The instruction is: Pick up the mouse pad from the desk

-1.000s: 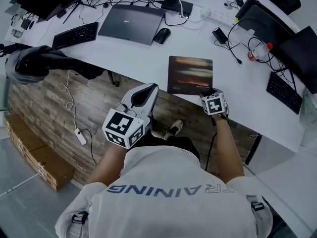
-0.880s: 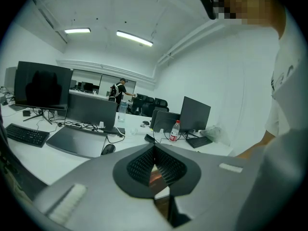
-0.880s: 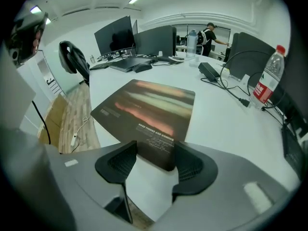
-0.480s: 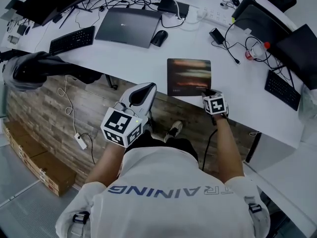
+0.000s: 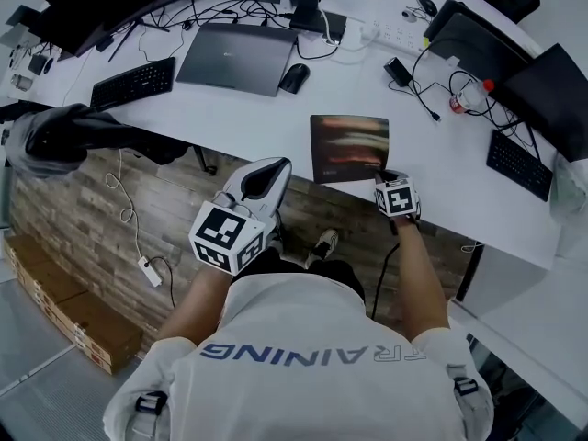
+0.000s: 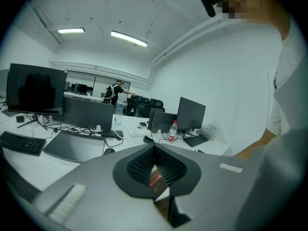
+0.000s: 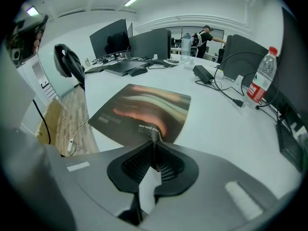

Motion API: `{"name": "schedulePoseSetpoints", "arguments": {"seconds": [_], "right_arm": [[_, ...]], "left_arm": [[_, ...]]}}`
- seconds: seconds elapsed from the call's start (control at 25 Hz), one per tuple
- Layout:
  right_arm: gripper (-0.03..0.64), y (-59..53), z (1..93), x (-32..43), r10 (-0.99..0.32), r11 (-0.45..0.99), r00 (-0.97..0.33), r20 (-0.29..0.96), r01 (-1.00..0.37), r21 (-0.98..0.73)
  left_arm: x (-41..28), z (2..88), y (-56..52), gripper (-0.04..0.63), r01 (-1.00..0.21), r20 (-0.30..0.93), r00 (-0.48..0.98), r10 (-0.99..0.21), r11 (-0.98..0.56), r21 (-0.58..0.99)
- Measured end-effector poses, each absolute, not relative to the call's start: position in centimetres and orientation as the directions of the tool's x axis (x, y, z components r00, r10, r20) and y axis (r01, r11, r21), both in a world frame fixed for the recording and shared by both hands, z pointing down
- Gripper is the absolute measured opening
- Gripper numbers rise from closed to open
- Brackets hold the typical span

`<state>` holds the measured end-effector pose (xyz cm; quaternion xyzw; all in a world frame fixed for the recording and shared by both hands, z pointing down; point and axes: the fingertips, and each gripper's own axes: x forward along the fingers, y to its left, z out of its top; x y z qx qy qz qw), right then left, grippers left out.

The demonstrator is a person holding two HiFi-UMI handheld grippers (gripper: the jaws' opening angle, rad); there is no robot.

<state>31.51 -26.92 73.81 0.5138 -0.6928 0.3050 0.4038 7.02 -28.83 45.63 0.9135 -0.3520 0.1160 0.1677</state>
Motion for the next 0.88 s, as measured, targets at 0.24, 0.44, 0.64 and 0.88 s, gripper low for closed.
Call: {"name": "schedulePoseSetpoints", "arguments": {"seconds": [0.24, 0.44, 0.64, 0.88], "right_arm": [[0.041, -27.7, 68.1, 30.7, -0.595, 0.236, -0.143, 0.791, -0.972, 0.002], [0.041, -28.2, 60.9, 29.3, -0.727, 0.217, -0.117, 0.677, -0.974, 0.064], [0.043, -28.4, 53.0, 28.2, -0.832, 0.171, -0.114, 0.542, -0.984, 0.055], [0.043, -27.7, 43.2, 28.0, -0.934, 0.102, -0.082, 0.347, -0.994, 0.039]], "left_arm": [[6.7, 44.9, -29.4, 0.0, -0.664, 0.3, 0.743, -0.598, -0.713, 0.225], [6.9, 42.7, -30.1, 0.0, -0.635, 0.237, 0.772, -0.59, -0.739, 0.227], [6.8, 39.9, -31.1, 0.0, -0.612, 0.164, 0.791, -0.59, -0.765, 0.201], [7.0, 37.3, -32.0, 0.0, -0.575, 0.105, 0.818, -0.566, -0.797, 0.181]]}}
